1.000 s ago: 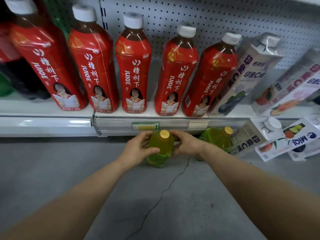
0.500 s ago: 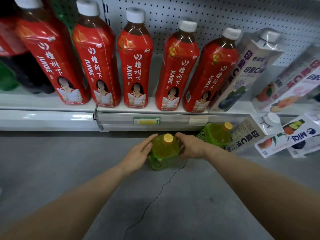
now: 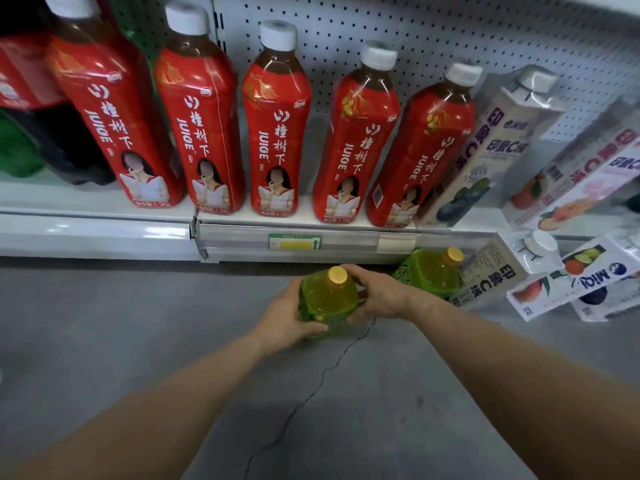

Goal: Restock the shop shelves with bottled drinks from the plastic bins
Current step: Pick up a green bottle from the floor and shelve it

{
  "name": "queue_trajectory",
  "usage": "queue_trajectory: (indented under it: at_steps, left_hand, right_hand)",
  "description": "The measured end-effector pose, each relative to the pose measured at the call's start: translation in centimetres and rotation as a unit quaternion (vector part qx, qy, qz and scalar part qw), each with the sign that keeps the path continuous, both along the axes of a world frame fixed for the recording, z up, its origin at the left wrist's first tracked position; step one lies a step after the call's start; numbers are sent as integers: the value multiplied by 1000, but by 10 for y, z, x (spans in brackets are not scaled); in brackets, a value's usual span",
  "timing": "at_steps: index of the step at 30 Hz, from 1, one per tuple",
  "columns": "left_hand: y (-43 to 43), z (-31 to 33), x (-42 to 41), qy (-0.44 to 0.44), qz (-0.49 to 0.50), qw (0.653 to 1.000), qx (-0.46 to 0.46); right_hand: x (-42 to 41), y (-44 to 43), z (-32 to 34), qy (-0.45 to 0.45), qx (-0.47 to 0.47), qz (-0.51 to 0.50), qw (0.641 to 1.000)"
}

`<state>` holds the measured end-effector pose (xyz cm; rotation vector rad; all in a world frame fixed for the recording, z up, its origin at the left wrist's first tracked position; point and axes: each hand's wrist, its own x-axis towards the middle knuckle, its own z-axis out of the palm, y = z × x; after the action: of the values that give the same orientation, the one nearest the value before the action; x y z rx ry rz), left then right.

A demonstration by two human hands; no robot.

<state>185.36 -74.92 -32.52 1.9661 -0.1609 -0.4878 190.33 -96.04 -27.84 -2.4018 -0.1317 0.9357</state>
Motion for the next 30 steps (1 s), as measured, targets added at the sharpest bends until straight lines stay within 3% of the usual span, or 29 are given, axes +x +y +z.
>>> queue_trajectory:
  at_steps: [4,8,14,18,30]
  left_hand:
    - [6,7,8,33,-31,998,-36]
    - [1,12,7,147,-9,983,-112]
    - [-9,34,-4,269,44,949,-157]
    - [-10,73,-16,323,70,935,-124]
    - [-34,224,-62,412,-36,909,-48]
  right_hand:
    - [7,-11,4,107,56,-37,992]
    - [-1,-26,10,270,147,-72,949]
    - [-33,-25,13,317,242,-208,893]
    - [-59,-13,38,327,272,-291,857]
    - [-153,-30,181,357,269,-422,789]
